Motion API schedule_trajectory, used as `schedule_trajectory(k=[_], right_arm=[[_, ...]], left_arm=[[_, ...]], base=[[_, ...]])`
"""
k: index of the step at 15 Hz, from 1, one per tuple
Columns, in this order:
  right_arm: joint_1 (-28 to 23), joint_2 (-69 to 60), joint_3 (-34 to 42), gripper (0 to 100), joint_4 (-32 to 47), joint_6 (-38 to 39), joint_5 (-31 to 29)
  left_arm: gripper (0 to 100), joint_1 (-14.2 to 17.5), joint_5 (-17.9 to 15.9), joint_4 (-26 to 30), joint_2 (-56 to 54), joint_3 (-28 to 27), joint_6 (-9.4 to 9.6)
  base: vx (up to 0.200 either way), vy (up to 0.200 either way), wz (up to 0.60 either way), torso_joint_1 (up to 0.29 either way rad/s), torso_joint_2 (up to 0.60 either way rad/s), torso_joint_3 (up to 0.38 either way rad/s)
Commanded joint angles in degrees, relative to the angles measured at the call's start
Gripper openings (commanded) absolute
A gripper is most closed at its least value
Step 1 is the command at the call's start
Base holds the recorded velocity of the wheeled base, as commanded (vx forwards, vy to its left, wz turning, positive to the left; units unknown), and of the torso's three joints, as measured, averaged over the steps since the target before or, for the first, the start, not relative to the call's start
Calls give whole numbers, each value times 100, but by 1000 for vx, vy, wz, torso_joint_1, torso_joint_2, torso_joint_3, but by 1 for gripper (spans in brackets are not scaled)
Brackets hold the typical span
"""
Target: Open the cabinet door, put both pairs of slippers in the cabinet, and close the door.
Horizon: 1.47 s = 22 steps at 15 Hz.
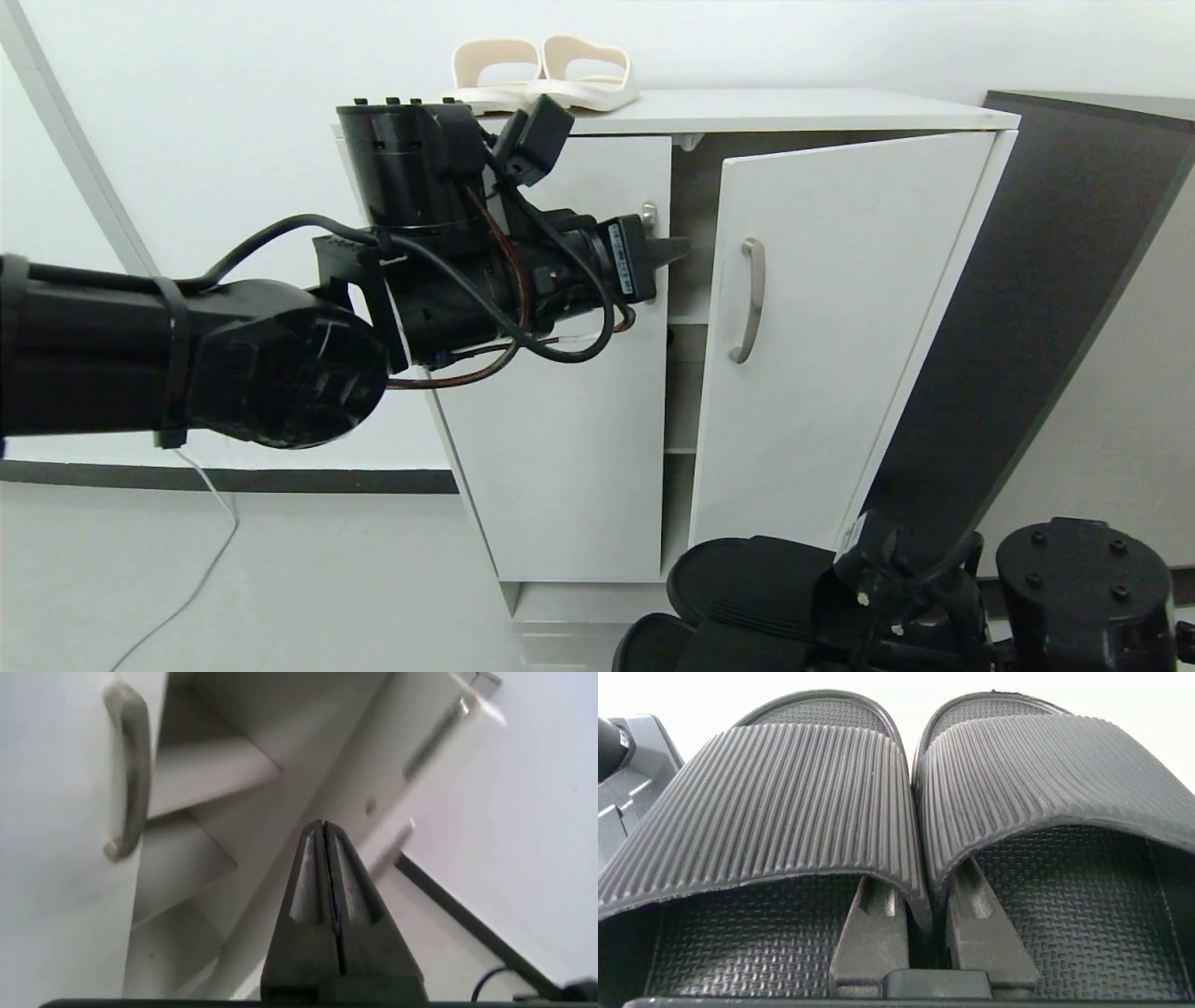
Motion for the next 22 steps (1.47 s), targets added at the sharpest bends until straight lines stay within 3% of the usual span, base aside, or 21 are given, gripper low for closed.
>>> schedule_trajectory(k=[1,6,13,16,18,22], right_arm=[[20,23,-1,0,-5,-1,-10],[20,50,51,0,4,-185,8],[152,111,139,0,4,-185,-1],[257,129,166,0,22,-177,8],[354,129,245,0,22,-177,8],[380,129,254,0,13,-177,8]], left_arm=[[0,25,3,221,439,-529,-58],[0,17,30,265,1124,-1346,-67],[0,17,39,274,1142,-1364,-67],[0,-1,153,265,1142,-1337,-102],[0,-221,487,239,1116,-1258,-102],[0,-1126,548,-69,632,-520,-58]], base=[[0,0,0,0,0,0],[0,0,0,0,0,0],[0,0,0,0,0,0],[-200,0,0,1,1,5],[-200,0,0,5,-5,2],[-200,0,0,1,1,5]])
